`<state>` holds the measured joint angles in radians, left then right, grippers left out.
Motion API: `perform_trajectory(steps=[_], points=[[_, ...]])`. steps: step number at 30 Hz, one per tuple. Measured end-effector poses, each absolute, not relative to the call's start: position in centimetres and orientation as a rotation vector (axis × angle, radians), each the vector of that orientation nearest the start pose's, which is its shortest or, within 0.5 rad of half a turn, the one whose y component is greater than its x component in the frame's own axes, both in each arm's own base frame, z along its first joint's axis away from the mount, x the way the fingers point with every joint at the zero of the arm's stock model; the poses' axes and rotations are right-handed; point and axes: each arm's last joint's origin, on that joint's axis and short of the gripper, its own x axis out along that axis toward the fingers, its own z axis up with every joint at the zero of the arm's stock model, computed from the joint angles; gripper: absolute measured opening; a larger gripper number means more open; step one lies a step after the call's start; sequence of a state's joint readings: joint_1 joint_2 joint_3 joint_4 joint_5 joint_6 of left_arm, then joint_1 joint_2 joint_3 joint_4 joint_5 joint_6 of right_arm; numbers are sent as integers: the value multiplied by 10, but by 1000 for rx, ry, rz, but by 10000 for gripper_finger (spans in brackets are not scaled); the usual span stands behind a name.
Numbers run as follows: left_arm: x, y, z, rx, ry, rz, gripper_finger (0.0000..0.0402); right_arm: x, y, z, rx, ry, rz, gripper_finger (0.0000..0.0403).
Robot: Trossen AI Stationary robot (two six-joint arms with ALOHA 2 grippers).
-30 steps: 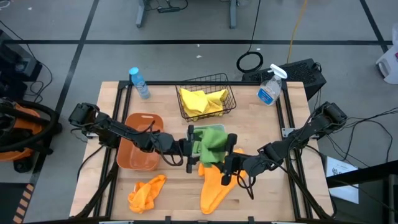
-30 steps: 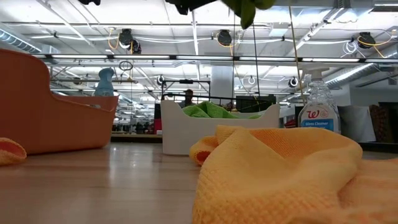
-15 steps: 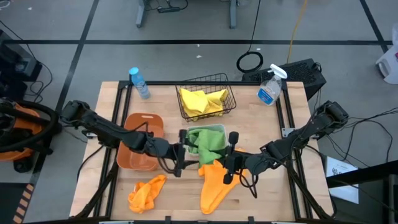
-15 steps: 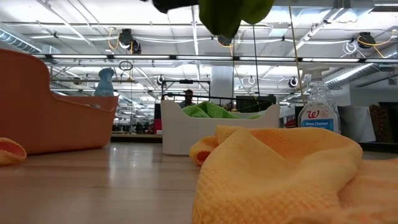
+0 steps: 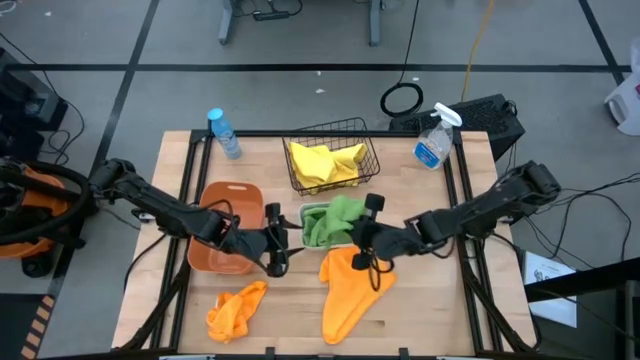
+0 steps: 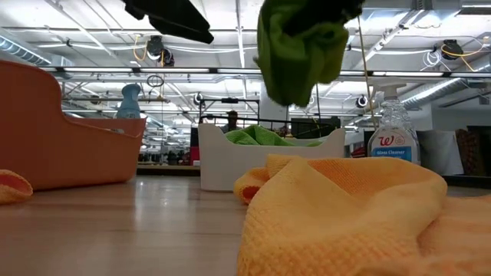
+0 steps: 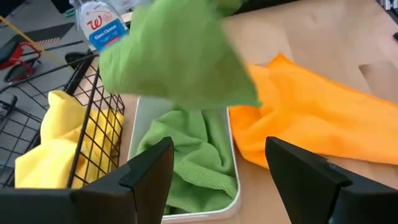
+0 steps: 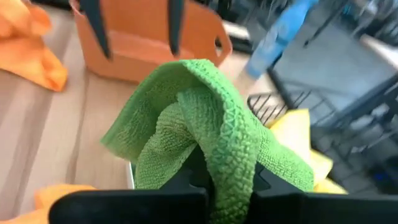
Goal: Sort microfiber towel by color & place in baskets
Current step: Put the green towel into the white bin
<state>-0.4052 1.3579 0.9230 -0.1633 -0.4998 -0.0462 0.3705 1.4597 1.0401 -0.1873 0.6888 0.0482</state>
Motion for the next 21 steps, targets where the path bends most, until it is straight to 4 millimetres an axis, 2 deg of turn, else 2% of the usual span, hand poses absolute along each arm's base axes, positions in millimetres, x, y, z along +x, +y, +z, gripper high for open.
perform_trajectory(steps=[4,11,17,21], points=[[268,-106,260,208,534,111,258,310,82,254,-211,586,-323,12],[265,-114,260,215,526,92,258,334,56,212,-118,732,-336,13],[262,-120,260,220,523,71,258,350,43,181,-31,786,-355,13],[262,-122,260,213,522,67,258,357,37,168,38,785,-348,27]])
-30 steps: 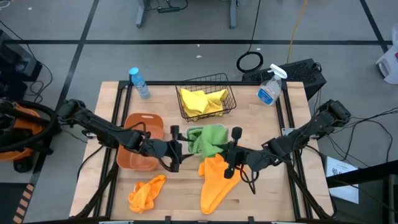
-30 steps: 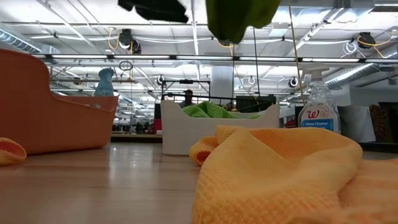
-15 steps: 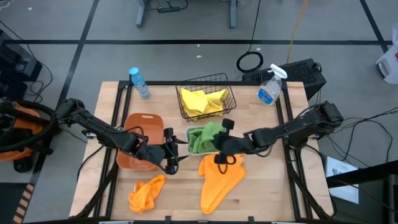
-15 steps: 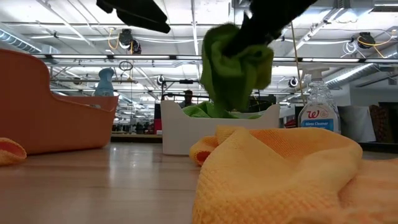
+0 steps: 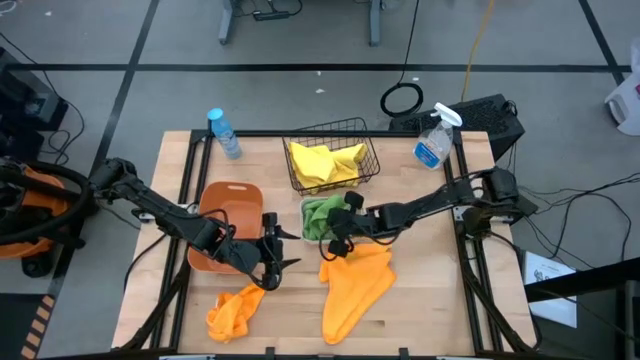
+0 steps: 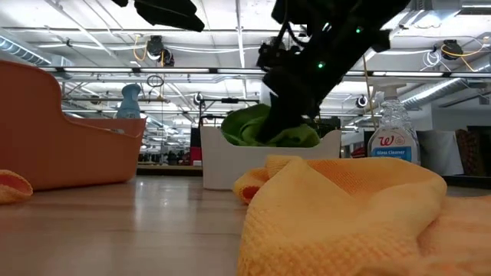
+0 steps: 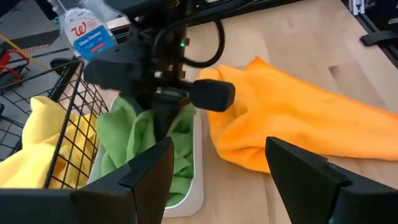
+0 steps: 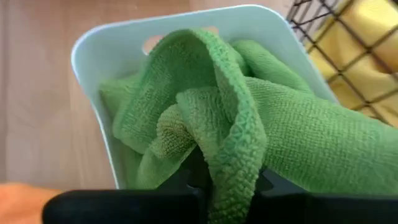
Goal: Sort microfiber towel by color & place in baskets
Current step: Put the green towel into the white bin
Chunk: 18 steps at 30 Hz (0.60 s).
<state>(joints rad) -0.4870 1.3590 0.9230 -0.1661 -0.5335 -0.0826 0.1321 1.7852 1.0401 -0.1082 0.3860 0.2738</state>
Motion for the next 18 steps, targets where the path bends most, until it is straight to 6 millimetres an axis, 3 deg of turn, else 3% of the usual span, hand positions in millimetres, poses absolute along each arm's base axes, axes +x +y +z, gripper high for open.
perform_trajectory(steps=[6,18], points=[[261,-123,260,198,522,66,258,357,35,171,114,787,-330,84],[258,-130,260,188,523,46,258,326,49,226,127,886,-323,234]])
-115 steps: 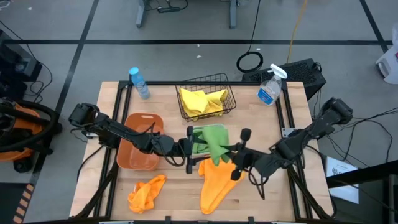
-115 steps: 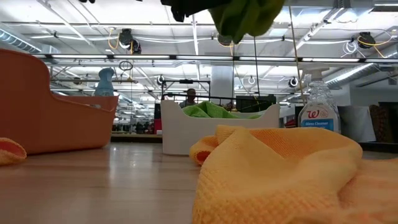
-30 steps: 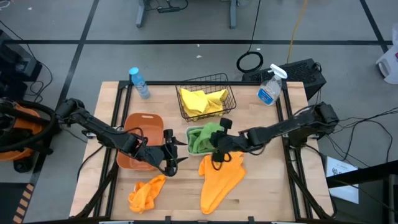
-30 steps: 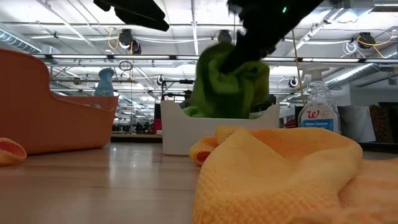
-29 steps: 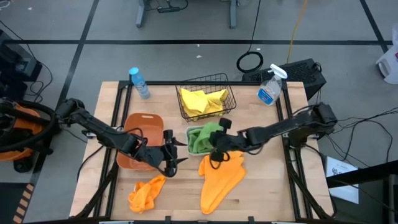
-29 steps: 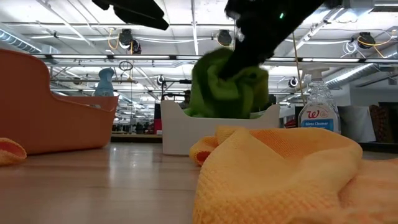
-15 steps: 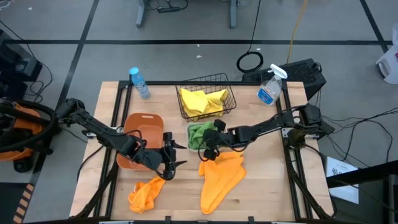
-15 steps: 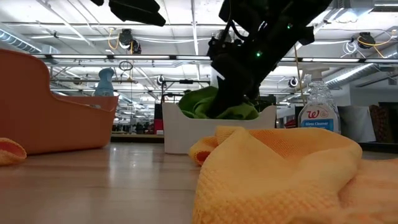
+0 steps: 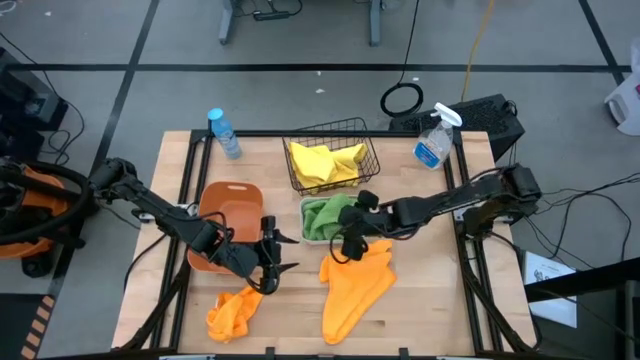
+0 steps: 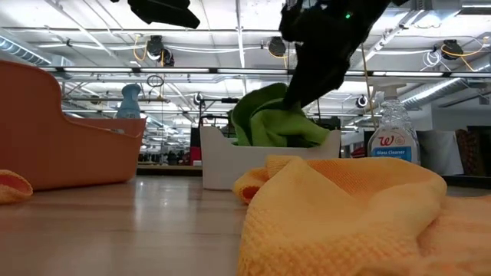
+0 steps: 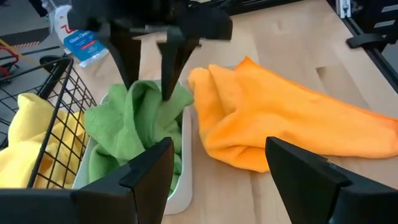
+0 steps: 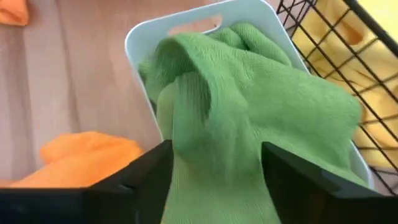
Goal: Sort microfiber towel by color & place in baskets
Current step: Put the green towel into the white bin
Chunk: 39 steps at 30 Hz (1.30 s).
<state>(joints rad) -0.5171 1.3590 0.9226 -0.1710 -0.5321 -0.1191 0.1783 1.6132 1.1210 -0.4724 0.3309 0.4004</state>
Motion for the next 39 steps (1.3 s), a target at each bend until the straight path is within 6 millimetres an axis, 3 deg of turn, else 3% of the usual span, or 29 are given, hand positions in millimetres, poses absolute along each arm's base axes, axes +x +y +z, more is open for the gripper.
perform_trajectory(steps=[6,10,13,19,21,29,34,39], points=[[254,-136,259,189,523,24,258,306,51,249,119,885,-309,282],[251,-141,259,194,521,3,258,299,52,254,101,890,-301,264],[248,-147,259,186,521,-17,258,302,47,246,109,885,-309,207],[241,-157,259,160,519,-53,258,331,33,225,208,770,-332,37],[239,-161,259,139,520,-62,258,341,30,210,239,781,-323,12],[228,-174,255,39,580,-145,258,359,6,149,344,903,-458,15],[222,-180,253,-2,607,-153,258,366,4,142,384,888,-396,2],[216,-185,252,-43,631,-173,258,362,4,158,382,866,-368,3]])
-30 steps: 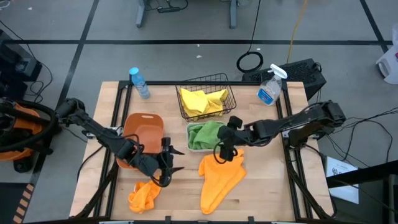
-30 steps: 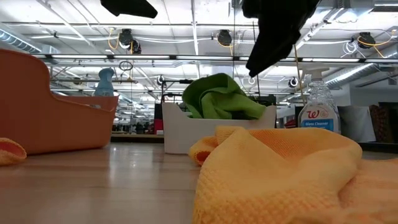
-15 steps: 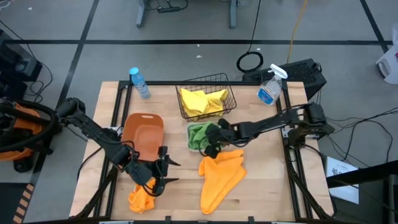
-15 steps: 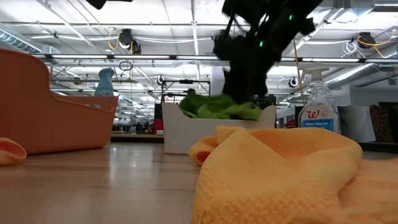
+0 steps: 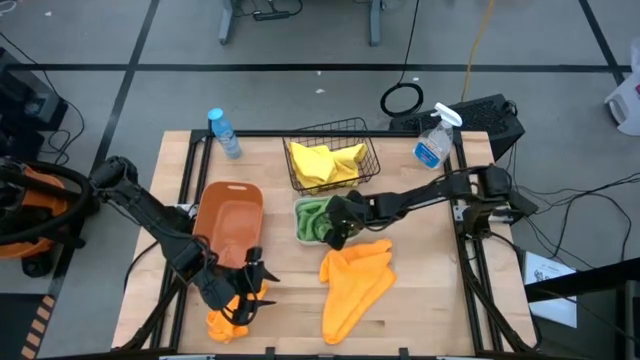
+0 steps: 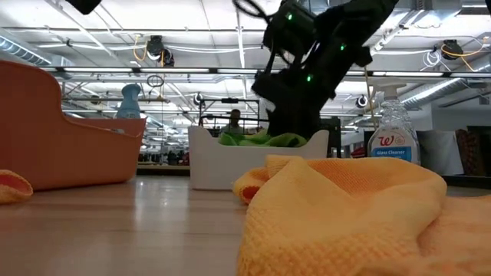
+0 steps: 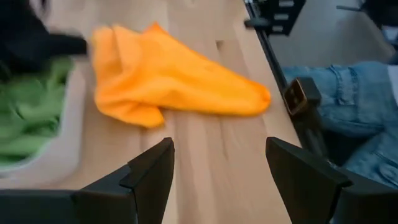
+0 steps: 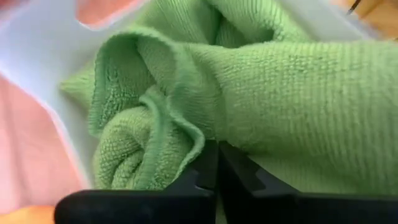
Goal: Sort microfiber towel by color & place in baskets
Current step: Put the green towel into the white bin, then put the left orange towel into the orange bin
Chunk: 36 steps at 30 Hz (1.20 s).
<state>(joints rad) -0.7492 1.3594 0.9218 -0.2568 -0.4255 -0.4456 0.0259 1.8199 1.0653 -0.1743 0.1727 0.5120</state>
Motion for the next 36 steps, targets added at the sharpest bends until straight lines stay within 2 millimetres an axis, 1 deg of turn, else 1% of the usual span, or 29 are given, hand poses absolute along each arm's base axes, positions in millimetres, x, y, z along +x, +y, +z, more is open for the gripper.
perform_trajectory(steps=[5,8,11,14,16,19,21,24,27,30,33,36], points=[[209,-185,245,-135,741,-173,258,351,9,185,372,843,-357,10],[203,-185,240,-205,844,-164,258,342,16,203,339,809,-375,25],[193,-188,238,-275,980,-186,258,333,22,217,292,789,-386,49],[183,-193,249,-339,1106,-173,258,326,30,229,249,761,-383,75],[177,-194,262,-376,1160,-115,258,323,35,235,230,736,-379,92],[168,-196,279,-419,1158,7,258,320,44,238,206,724,-373,115],[162,-200,279,-444,1159,30,258,319,49,239,194,722,-371,128],[155,-210,272,-494,1183,62,258,317,56,238,180,736,-353,145],[153,-221,257,-557,1229,109,258,315,64,238,170,740,-330,158],[156,-234,240,-564,1251,132,260,314,72,238,158,741,-306,169],[162,-247,222,-555,1262,142,274,311,82,238,130,737,-291,175],[169,-256,204,-548,1272,166,300,308,92,238,116,737,-264,176]])
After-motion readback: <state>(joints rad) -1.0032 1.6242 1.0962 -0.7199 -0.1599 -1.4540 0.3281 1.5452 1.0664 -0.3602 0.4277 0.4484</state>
